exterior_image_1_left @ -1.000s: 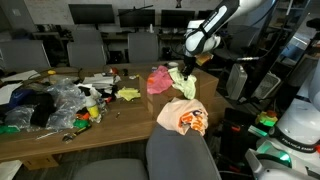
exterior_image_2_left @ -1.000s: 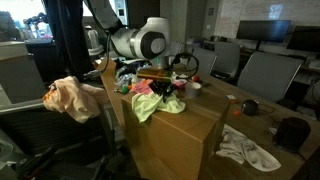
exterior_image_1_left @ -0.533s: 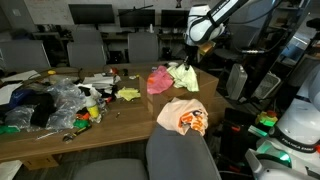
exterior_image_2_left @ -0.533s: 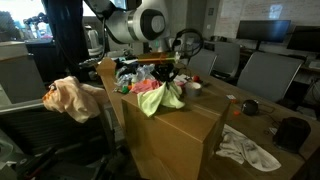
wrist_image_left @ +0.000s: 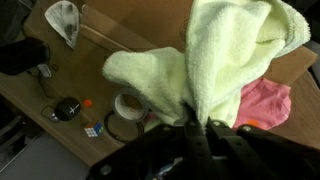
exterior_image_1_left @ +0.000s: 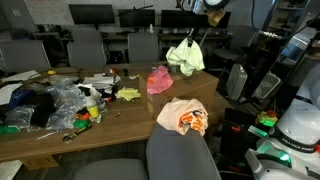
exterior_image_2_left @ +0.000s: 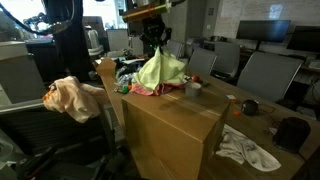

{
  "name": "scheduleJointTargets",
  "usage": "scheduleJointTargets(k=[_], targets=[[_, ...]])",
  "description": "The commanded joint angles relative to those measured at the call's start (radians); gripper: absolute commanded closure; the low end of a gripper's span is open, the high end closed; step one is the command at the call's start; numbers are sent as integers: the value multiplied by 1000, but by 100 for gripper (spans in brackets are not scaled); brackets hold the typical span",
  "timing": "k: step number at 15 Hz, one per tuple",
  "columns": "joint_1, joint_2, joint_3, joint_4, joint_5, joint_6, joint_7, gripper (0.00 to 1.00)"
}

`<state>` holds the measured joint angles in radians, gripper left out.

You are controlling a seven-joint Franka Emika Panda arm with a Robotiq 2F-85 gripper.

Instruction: Hang the peach and yellow shirts on the back of the chair

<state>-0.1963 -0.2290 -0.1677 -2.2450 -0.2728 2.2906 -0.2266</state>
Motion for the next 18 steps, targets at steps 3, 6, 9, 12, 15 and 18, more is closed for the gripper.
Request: scheduleJointTargets(k=[3, 6, 9, 12, 15, 18], targets=[[38, -119, 48, 71, -29, -163, -7, 96], [68, -159, 72, 85, -27, -225, -36, 96], [107, -195, 84, 85, -19, -289, -95, 96], [149, -233, 95, 73, -20, -352, -159, 96], [187, -263, 111, 65, -28, -407, -202, 96], [225, -293, 136, 45, -38, -447, -232, 96]])
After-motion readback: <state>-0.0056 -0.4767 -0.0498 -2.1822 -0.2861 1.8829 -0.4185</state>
